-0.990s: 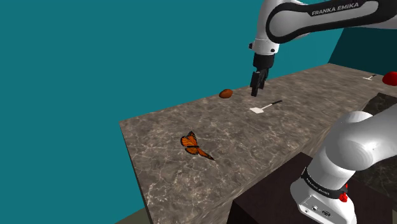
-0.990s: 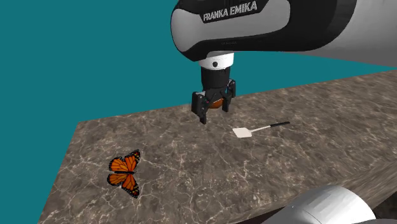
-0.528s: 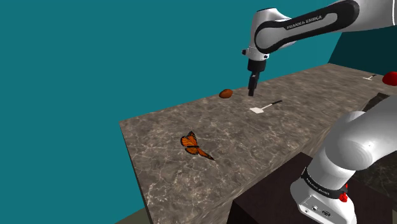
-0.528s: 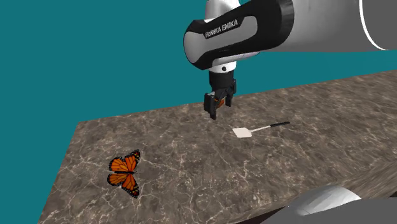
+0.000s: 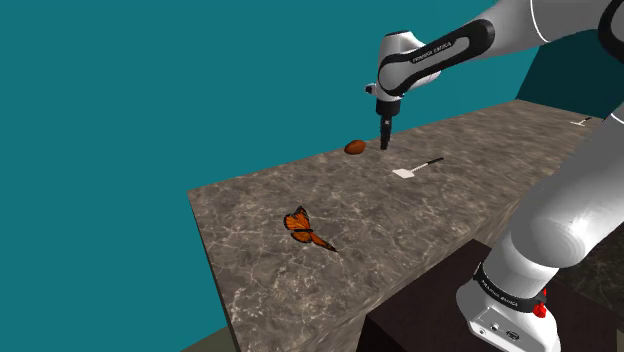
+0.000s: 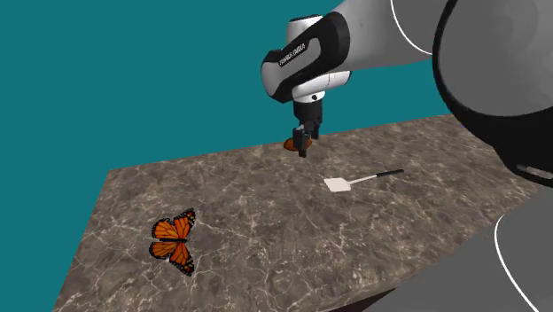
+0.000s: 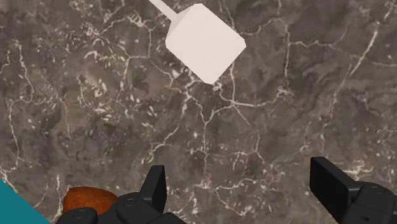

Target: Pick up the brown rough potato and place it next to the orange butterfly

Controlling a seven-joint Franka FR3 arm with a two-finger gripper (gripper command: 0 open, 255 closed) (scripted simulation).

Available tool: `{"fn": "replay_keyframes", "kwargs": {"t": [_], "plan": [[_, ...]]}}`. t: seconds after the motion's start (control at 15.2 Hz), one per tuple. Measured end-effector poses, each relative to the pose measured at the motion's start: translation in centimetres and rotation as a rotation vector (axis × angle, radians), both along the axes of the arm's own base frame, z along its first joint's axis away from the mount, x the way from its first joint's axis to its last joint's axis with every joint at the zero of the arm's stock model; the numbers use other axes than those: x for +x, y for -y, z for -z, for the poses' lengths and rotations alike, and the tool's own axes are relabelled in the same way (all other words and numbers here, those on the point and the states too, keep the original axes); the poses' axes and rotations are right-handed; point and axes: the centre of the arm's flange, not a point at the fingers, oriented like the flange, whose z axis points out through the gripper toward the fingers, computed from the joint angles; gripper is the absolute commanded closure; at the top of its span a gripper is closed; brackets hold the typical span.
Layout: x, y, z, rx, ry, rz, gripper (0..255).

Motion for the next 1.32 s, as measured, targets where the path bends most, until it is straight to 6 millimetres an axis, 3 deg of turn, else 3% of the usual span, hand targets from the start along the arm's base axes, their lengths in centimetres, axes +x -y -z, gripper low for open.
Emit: {"fn": "replay_keyframes", "kwargs": {"t": [0.59,0.86,1.06,1.32], "plan": [[9.3,4.4,4.1,-0.054,0.006,-0.234,0],[13.6,5.4,6.1,-0.079,0.009,-0.339,0],[14.9,5.9,7.3,-0.085,0.009,-0.367,0],[15.1,6.3,9.3,-0.086,0.009,-0.371,0]]}}
